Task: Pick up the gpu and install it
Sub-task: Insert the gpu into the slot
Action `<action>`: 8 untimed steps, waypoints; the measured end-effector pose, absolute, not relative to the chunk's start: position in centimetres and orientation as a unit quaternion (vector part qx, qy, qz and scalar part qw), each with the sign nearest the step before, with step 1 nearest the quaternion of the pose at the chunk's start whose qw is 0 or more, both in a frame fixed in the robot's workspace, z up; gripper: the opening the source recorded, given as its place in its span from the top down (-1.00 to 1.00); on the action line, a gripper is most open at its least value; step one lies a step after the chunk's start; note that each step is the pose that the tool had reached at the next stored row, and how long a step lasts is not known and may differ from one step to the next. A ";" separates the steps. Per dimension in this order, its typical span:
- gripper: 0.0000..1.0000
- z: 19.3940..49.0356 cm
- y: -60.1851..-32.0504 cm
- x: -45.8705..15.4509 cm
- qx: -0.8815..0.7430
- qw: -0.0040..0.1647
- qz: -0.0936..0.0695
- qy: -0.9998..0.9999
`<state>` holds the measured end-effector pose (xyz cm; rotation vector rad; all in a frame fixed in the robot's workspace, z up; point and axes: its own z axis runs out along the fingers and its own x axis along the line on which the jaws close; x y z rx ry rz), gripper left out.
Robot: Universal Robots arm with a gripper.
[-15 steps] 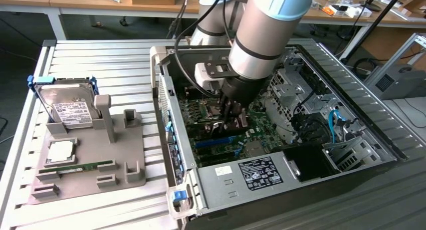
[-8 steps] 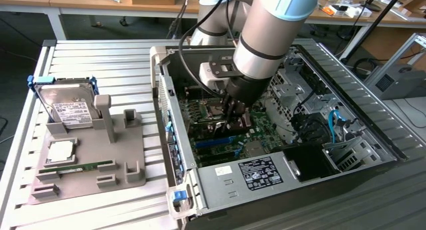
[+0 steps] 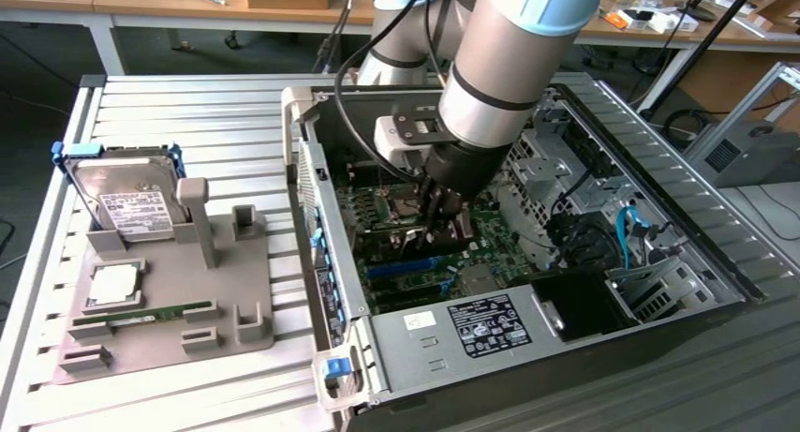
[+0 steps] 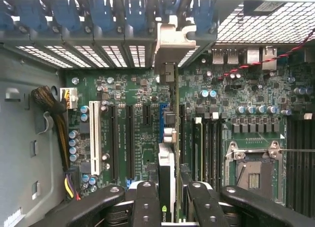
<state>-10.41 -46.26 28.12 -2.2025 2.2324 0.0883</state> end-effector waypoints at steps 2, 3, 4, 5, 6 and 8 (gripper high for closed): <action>0.46 28.1 -46.5 -10.5 -0.702 0.002 0.028 0.711; 0.46 28.1 -46.6 -10.5 -0.702 0.002 0.028 0.712; 0.46 28.1 -46.6 -10.6 -0.702 0.002 0.028 0.712; 0.46 28.1 -46.6 -10.6 -0.702 0.002 0.028 0.712; 0.46 28.1 -46.6 -10.7 -0.702 0.002 0.028 0.712; 0.46 28.1 -46.6 -10.9 -0.702 0.002 0.028 0.712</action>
